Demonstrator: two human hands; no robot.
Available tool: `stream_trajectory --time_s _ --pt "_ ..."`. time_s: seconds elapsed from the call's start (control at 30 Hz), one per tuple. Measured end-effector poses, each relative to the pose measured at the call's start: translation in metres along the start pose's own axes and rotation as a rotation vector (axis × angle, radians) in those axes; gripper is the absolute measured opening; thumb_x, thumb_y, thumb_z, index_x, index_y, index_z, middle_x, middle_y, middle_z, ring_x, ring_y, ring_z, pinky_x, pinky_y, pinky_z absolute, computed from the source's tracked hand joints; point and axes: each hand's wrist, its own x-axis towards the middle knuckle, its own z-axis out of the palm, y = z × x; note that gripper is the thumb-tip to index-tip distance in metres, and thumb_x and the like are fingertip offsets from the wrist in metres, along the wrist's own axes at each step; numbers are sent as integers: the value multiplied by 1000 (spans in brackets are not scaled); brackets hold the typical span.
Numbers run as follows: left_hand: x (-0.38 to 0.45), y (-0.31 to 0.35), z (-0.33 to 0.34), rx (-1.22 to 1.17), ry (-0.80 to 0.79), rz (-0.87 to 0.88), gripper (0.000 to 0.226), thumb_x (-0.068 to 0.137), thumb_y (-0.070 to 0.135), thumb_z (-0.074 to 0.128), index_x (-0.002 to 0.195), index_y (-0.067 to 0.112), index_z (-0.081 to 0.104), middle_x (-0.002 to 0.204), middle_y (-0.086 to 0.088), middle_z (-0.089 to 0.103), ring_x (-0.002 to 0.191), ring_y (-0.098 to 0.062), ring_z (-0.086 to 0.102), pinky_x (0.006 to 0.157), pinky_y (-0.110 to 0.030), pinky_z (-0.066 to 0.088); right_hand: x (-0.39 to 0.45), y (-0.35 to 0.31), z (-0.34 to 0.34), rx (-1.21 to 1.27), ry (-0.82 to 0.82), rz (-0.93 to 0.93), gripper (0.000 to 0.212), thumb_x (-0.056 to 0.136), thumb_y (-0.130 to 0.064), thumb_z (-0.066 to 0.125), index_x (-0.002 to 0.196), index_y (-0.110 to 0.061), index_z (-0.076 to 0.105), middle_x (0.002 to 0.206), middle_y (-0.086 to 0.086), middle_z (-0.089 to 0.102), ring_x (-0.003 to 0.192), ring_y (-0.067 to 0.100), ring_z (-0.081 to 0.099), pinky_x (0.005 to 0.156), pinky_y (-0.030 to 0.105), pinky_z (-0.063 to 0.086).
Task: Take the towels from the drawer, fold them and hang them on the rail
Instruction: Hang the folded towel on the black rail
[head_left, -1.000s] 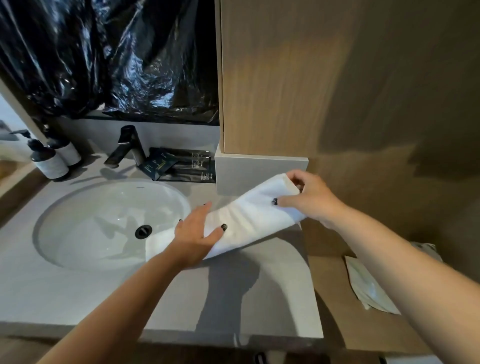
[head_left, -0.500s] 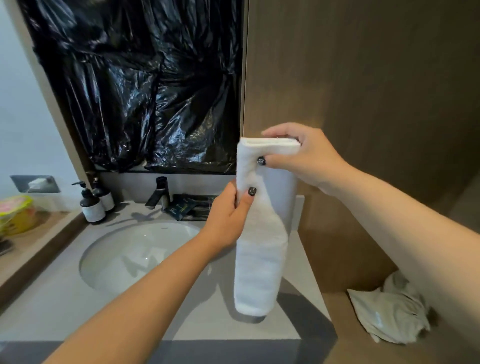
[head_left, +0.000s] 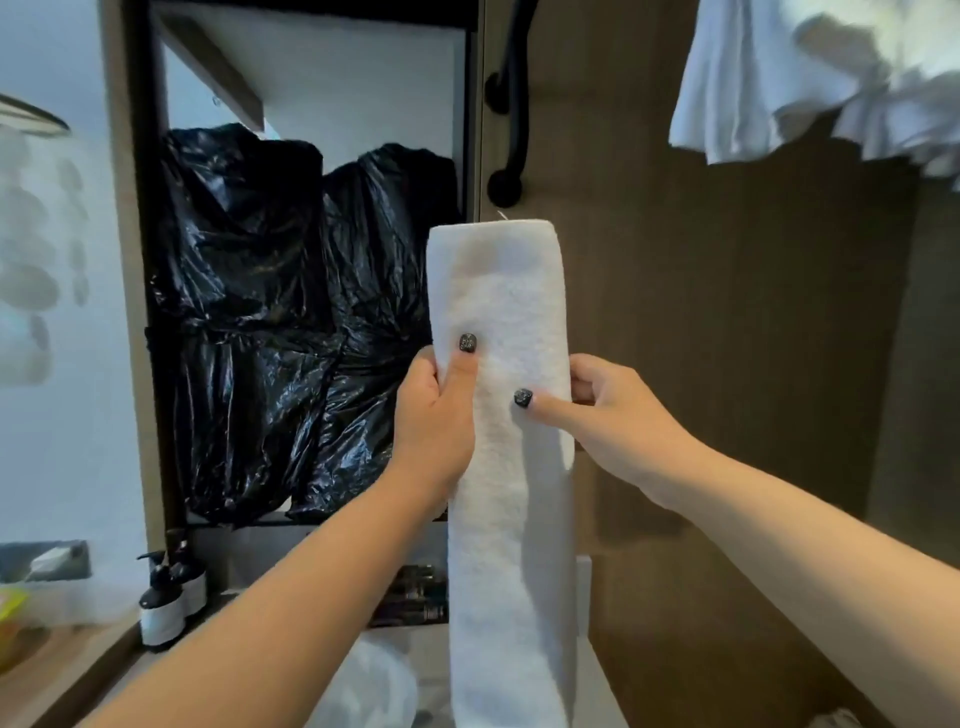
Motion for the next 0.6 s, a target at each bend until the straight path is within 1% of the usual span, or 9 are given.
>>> stream_trajectory --time_s 0.13,0.2,0.3,0.37,0.43,0.5,0.53,0.57,0.6 --pt "21 51 5 0 -15 86 40 90 59 58 101 21 63 112 -19 67 106 -41 63 89 -62 52 16 -49 -15 18 67 -55 27 82 -34 76 103 -18 70 100 1 75 96 23 71 92 50 54" --pt "37 77 6 -14 -40 105 38 92 55 58 104 20 64 110 -18 69 103 -40 66 87 -60 54 27 -74 -25 23 86 -90 24 83 -31 76 101 -16 72 100 4 75 99 26 70 95 51 52" --pt "65 115 10 -36 -87 139 39 93 53 59 111 18 64 106 -6 74 97 -25 72 87 -51 58 45 -110 -44 28 117 -140 21 83 -27 77 99 -15 74 98 3 76 99 25 70 96 48 52" --pt "81 135 15 -63 -121 152 38 94 50 58 113 18 63 107 -2 74 96 -19 73 90 -47 57 59 -133 -58 12 133 -167 22 83 -28 77 99 -14 74 98 3 76 100 25 70 90 39 54" --pt "94 151 20 -68 -157 155 40 95 49 57 118 16 62 110 0 74 99 -18 72 95 -45 55 72 -152 -73 -15 164 -190 22 83 -29 76 98 -13 75 96 -1 76 98 21 71 87 31 53" --pt "102 159 26 -52 -221 135 50 90 52 61 123 14 59 112 -2 73 102 -21 71 96 -45 53 84 -168 -88 -32 203 -214 21 84 -29 76 95 -11 75 93 -2 76 94 17 71 88 30 53" --pt "105 160 29 -40 -262 125 54 87 52 66 123 13 58 112 -3 74 101 -22 72 92 -44 54 91 -175 -96 -34 218 -229 19 84 -28 75 91 -10 74 85 -4 76 86 12 72 79 26 55" --pt "106 161 32 -30 -306 118 55 84 49 71 123 12 58 111 -4 74 98 -23 72 87 -41 56 97 -182 -103 -33 229 -245 17 85 -26 74 85 -9 73 71 -9 73 69 4 69 61 17 52" --pt "107 160 36 -24 -352 111 57 80 44 76 124 11 59 111 -5 74 97 -23 73 82 -38 56 104 -188 -110 -32 244 -257 16 86 -24 73 80 -10 71 57 -14 66 51 -2 60 47 12 43"
